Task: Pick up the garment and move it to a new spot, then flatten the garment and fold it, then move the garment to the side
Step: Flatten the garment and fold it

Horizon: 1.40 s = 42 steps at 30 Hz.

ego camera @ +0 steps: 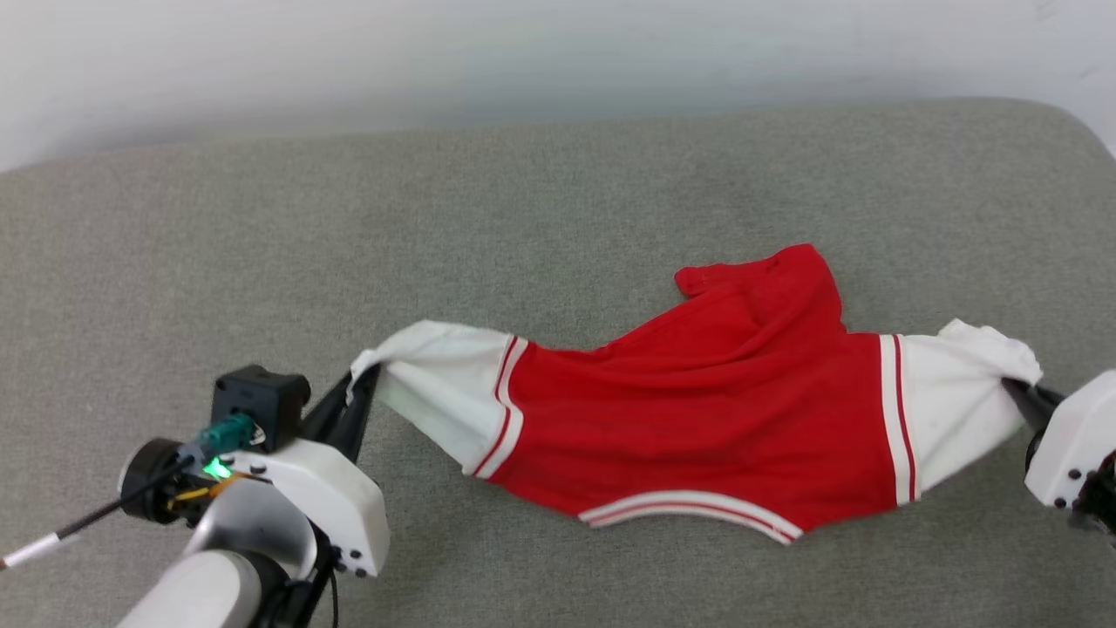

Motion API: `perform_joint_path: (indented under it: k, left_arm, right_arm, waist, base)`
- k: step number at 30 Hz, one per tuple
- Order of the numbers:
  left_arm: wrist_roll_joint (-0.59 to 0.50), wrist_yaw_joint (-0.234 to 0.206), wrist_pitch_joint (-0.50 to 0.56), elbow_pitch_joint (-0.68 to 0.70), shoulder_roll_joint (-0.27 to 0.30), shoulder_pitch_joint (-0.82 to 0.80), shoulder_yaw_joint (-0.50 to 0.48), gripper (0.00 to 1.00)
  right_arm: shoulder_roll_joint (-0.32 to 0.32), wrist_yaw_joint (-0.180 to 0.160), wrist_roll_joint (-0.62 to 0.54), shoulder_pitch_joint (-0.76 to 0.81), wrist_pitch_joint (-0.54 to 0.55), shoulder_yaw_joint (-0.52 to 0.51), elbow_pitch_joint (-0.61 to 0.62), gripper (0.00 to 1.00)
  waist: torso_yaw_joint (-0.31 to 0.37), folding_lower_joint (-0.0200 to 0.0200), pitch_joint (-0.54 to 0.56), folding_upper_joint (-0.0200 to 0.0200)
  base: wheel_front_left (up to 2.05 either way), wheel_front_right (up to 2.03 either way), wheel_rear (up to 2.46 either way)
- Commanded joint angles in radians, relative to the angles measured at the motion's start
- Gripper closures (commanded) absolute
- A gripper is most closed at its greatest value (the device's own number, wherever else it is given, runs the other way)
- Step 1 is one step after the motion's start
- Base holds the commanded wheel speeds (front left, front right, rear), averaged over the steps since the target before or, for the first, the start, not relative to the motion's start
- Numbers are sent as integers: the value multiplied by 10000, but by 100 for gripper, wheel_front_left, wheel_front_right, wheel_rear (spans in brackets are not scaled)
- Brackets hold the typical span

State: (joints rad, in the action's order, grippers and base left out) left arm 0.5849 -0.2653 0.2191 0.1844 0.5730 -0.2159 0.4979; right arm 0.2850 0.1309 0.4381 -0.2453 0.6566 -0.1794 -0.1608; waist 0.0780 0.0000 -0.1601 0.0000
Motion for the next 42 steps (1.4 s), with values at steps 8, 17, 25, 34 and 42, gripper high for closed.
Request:
perform_joint_path:
  k: [8,17,25,34,42]
  left_arm:
    - [-49,-60,-399,157,34,-1350,-736,100]
    - [301,522,-481,-1405,-529,-5000,-1428,100]
    - [42,1168,-857,-3771,-927,-9102,-1713,100]
    - [-541,1694,-961,-5643,-766,-13349,-1782,100]
    - [-876,1923,-924,-6678,-738,-15579,-1672,100]
  right_arm:
    - [266,-4,-348,-1084,-348,371,1100,100]
    - [693,-4,-556,-4171,-1169,936,640,100]
    - [991,-5,-572,-7768,-2265,1305,-335,100]
    - [1025,-5,-803,-11680,-3403,1677,-1681,100]
    - [1227,-5,-545,-13965,-4410,2476,-2931,100]
  waist:
    - [133,0,468,0]
    - [-113,0,-139,0]
    - [-264,0,-1695,0]
    - [-107,0,-3593,0]
    - [117,0,-4997,0]
  base:
    - [0,0,0]
    - [0,0,0]
    - [0,0,0]
    - [0,0,0]
    - [0,0,0]
